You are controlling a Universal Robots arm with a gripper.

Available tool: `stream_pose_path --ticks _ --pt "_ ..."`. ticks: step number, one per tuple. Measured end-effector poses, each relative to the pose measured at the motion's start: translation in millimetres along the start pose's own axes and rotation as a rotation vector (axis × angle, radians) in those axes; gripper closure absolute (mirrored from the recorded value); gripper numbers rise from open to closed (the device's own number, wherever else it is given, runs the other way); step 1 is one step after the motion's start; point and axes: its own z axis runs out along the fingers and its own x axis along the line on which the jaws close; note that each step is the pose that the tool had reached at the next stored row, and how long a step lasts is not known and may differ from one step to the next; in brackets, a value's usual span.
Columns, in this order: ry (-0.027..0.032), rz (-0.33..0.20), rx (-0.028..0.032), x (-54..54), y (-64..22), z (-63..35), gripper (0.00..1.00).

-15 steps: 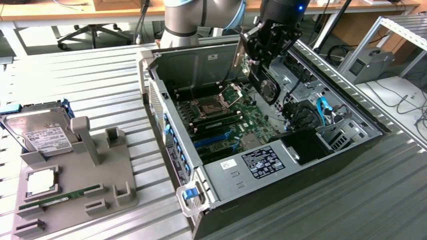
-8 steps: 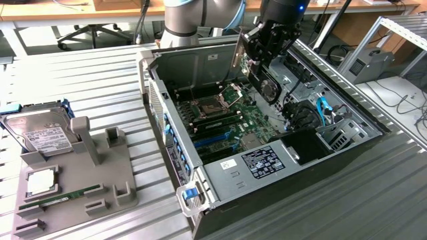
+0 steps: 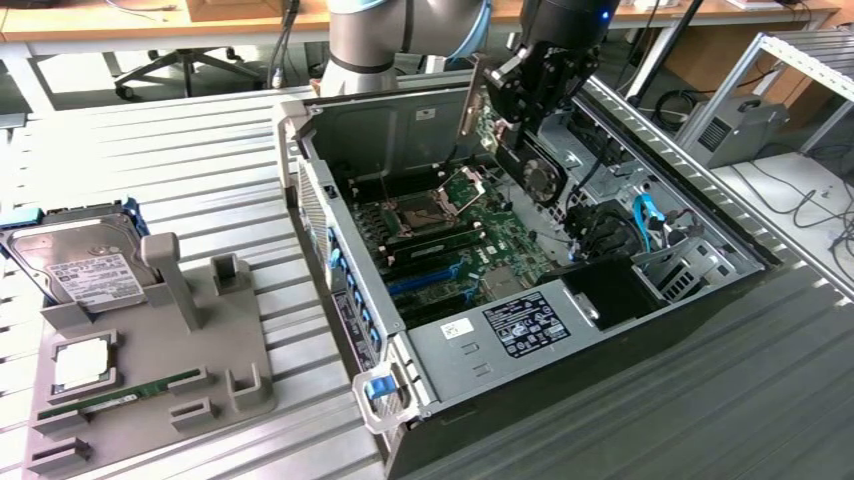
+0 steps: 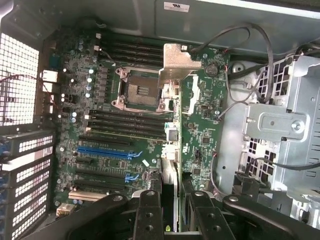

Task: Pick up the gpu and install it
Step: 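Insert the gpu into the slot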

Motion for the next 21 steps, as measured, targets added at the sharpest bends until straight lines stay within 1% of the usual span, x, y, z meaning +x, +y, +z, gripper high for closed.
stream_pose_path --ticks 2,3,21 --pt "0.0004 -0.029 -0.0007 0.0 0.0 0.0 0.74" --pt "0.0005 -0.033 -0.0007 0.0 0.0 0.0 0.74" --pt "0.0009 -0.067 -0.0015 0.0 0.0 0.0 0.74"
